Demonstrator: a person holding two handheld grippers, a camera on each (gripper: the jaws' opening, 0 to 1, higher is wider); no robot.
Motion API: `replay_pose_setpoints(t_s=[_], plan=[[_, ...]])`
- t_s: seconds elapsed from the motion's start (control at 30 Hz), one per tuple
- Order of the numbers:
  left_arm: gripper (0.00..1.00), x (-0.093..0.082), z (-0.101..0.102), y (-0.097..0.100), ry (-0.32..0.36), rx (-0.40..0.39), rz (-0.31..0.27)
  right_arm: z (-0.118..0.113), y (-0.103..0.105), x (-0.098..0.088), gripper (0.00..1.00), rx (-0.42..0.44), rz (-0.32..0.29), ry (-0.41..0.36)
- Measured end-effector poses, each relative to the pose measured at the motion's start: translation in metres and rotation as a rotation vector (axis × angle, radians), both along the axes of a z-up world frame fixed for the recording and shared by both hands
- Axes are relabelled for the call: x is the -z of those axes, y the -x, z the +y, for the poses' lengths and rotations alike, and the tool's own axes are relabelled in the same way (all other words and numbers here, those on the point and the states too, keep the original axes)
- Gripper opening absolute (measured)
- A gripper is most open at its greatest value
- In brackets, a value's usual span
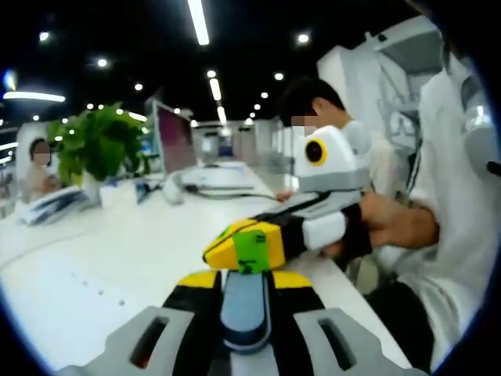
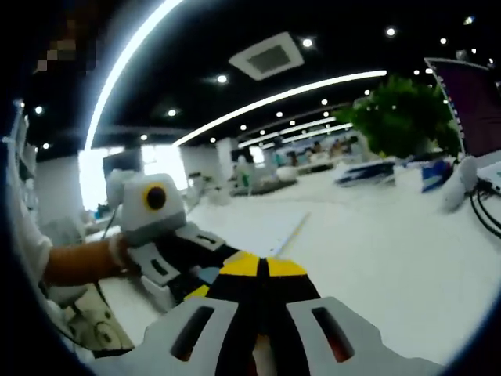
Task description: Pick up the paper insert the paper into the punch align the paper edges press the punch to punch holes
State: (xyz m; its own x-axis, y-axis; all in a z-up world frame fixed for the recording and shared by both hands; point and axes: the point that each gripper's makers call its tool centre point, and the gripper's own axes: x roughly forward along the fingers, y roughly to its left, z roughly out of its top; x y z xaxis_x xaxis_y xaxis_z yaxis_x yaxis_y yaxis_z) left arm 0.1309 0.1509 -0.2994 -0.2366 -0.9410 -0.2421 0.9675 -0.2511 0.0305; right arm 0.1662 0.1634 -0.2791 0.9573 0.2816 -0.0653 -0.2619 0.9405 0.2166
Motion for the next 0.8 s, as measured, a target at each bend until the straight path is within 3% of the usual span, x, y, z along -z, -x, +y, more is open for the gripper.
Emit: replay_pose_setpoints(t_s=[0.17,0.33,0.43,0.53,0.6,0.8], plan=[[0.25,0.000,0.000,0.002,0.003,-0.008,0.005,0.003,0.000,-0.001,0.03,-0.001,0.010,0.043],[0.25,0.000,0.000,0.005,0.000,-0.011,0.012,0.011,0.000,-0.023,0.03,-0.012,-0.032,0.090],[0.25,-0.001,-0.001,0.007,0.000,-0.011,0.013,0.015,-0.003,-0.026,0.03,-0.014,-0.018,0.178],[0.25,-0.001,0.000,0.003,0.001,-0.011,0.012,0.019,-0.002,-0.033,0.04,-0.017,-0.028,0.163],[0.25,-0.001,-0.002,-0.003,-0.001,-0.012,0.016,0.019,-0.005,-0.032,0.04,-0.010,-0.017,0.248],[0.25,-0.001,-0.002,-0.011,0.001,-0.012,0.014,0.017,-0.005,-0.032,0.04,0.004,0.023,0.219]])
